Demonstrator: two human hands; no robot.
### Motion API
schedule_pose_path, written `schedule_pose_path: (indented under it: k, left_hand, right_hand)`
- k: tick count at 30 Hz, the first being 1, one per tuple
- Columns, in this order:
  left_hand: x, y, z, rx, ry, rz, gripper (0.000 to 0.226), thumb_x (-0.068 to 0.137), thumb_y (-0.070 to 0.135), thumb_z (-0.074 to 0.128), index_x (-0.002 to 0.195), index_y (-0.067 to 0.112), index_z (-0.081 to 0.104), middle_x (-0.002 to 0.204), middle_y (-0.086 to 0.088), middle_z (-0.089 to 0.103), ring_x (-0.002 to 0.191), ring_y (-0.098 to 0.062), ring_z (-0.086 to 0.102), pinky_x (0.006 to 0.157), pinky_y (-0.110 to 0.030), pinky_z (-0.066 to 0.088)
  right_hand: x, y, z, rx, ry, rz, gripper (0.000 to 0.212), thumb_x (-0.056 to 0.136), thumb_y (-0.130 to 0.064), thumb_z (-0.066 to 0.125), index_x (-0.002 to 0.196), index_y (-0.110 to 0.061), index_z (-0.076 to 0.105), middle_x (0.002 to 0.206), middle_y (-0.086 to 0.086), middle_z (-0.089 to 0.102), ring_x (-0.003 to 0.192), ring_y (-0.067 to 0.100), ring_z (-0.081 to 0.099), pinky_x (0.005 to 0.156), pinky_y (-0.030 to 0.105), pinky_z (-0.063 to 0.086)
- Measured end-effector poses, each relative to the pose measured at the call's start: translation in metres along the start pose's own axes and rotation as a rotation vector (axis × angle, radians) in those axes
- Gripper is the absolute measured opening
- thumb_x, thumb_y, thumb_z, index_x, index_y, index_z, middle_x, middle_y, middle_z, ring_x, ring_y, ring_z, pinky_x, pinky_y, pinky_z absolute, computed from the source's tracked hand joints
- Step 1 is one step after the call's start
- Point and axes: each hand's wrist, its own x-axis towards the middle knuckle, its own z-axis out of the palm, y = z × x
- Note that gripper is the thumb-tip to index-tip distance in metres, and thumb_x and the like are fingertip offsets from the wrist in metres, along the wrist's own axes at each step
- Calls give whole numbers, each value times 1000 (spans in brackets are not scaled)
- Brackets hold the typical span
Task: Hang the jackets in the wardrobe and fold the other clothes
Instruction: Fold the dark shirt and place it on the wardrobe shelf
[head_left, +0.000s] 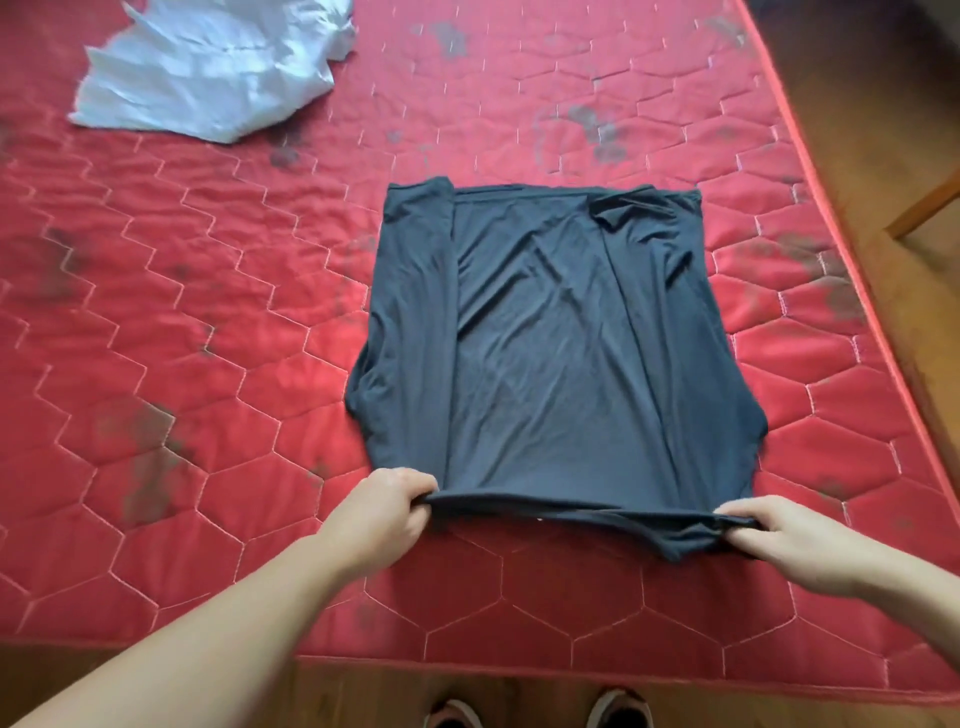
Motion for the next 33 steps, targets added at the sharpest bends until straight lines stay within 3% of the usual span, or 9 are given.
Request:
schedule_pose_path:
  k: [3,7,11,15,19,23,28,31,33]
  left_hand:
    - [-5,19,-29,64,-230,-83,25,82,9,45,59,16,39,56,-1,43,60,-19,42,56,-28,33]
    - [-1,32,-64,-79,-329,-202,26,83,8,44,58,16,48,53,6,44,50,-10,41,48,-22,33]
    - [12,37,-100,-318,-231,-284,22,82,6,46,63,14,54,51,6,41,46,-12,35,43,-23,25]
    - [32,36,-132,-521,-127,-279,22,89,7,53,88,9,75,64,2,61,57,-11,52,52,-21,38]
    - [62,33,-152,-622,22,-271,16,93,14,62,87,8,76,69,-3,66,60,-14,56,59,-27,42]
    - [101,33,-164,-751,216,-324,10,90,22,69,87,16,76,69,1,73,56,-5,64,50,-17,47]
    - [157,38,-168,-1006,271,-470,24,86,34,72,93,11,76,91,-10,76,79,-22,73,76,-32,57]
    - [185,38,-171,-1176,64,-538,55,76,49,73,110,6,73,105,-15,74,96,-30,71,90,-44,56]
    - [198,32,-173,-1253,-74,-487,57,76,47,67,116,7,69,113,-16,71,107,-30,68,94,-44,54]
  right_hand:
    - [-11,-18,-16,113,-69,70,25,88,-14,55,71,-21,71,60,-9,51,57,8,42,60,27,33]
    - [-15,-41,-41,184,-34,122,27,87,-1,52,69,-10,70,62,4,57,57,15,48,57,26,35]
    - [-13,-61,-63,282,132,77,26,90,4,49,87,-3,74,76,4,66,67,12,54,65,30,38]
    - [-6,-80,-84,484,288,72,24,91,6,46,89,5,70,71,10,60,63,17,48,56,32,31]
    - [13,-89,-106,637,350,61,21,93,0,48,92,0,69,82,16,67,73,22,53,59,32,32]
    - [51,-98,-131,809,401,62,18,95,-2,51,90,-5,68,78,9,74,61,15,69,58,26,51]
    - [113,-100,-164,1012,368,70,19,97,-8,48,93,-8,66,76,4,74,61,11,71,71,32,48]
    - [146,-94,-181,1047,363,127,19,97,-14,51,95,-7,68,79,6,75,63,13,71,74,34,49]
    - [166,-92,-191,1037,362,171,19,96,-18,54,96,-6,68,82,6,75,69,18,71,79,36,50]
